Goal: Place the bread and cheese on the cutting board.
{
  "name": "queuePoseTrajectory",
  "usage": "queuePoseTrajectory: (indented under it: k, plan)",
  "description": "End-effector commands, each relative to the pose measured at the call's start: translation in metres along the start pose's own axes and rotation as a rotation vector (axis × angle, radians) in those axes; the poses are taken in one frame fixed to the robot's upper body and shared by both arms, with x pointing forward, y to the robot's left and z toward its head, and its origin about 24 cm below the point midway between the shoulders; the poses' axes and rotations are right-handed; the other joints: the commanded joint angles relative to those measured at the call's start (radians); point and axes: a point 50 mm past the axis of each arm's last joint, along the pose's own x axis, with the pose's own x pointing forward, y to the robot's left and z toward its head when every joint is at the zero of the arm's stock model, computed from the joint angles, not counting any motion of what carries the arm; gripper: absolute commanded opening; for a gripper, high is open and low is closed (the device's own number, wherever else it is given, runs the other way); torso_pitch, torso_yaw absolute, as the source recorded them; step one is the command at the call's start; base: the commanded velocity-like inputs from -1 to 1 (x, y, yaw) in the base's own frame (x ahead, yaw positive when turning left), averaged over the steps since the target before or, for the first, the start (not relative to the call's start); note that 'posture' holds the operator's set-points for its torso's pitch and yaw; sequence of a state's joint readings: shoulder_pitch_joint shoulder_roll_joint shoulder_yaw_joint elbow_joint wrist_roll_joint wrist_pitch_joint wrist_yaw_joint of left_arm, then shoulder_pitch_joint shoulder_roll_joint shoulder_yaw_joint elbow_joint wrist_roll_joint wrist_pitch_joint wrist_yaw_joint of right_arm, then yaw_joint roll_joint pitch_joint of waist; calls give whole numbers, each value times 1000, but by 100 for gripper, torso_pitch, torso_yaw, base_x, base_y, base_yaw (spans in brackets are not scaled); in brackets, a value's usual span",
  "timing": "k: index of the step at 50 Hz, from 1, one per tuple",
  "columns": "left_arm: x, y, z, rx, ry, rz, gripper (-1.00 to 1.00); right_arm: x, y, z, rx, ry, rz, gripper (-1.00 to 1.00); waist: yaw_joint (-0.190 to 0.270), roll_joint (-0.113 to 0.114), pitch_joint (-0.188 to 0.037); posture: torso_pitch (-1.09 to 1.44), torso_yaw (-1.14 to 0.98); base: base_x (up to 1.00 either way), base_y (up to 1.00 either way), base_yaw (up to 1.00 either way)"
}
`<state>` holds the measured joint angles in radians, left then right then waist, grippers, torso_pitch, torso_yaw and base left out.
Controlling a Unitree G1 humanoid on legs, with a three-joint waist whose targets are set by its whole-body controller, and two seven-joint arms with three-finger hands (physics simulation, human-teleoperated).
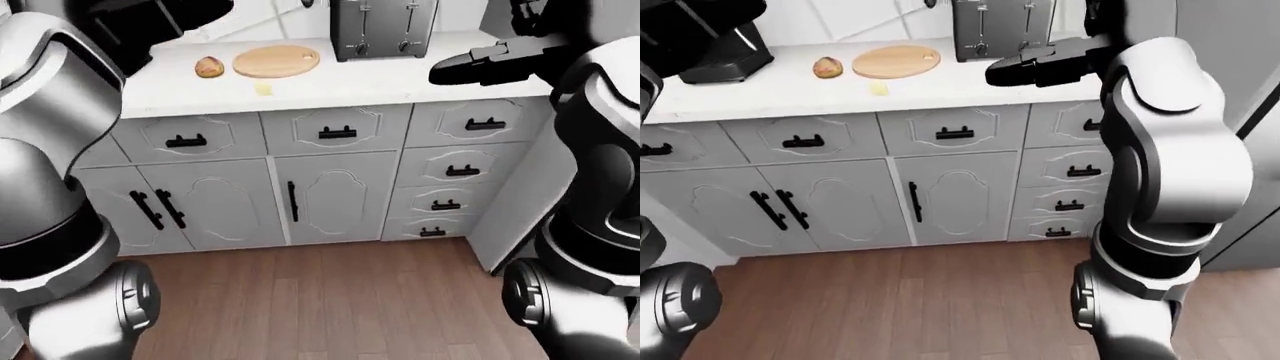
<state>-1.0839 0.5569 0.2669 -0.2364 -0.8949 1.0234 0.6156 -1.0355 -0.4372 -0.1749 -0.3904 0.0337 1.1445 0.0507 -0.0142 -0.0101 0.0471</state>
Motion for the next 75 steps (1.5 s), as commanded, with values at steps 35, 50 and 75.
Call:
queuePoseTrajectory:
  k: [35, 50, 75]
  plan:
    - [-16, -4, 25, -160, -104, -40, 100, -3, 7, 20, -12, -120, 28, 100, 9, 17, -6, 0, 0, 18, 26, 0]
    - [-18, -7, 24, -168, -104, -56, 100, -3, 9, 21, -6, -133, 35, 100, 20, 27, -4, 0, 0, 23, 6, 0]
    - [-20, -9, 26, -169, -111, -65, 100, -4, 12, 23, -31, -144, 55, 100, 14, 66, -13, 0, 0, 24, 3, 0]
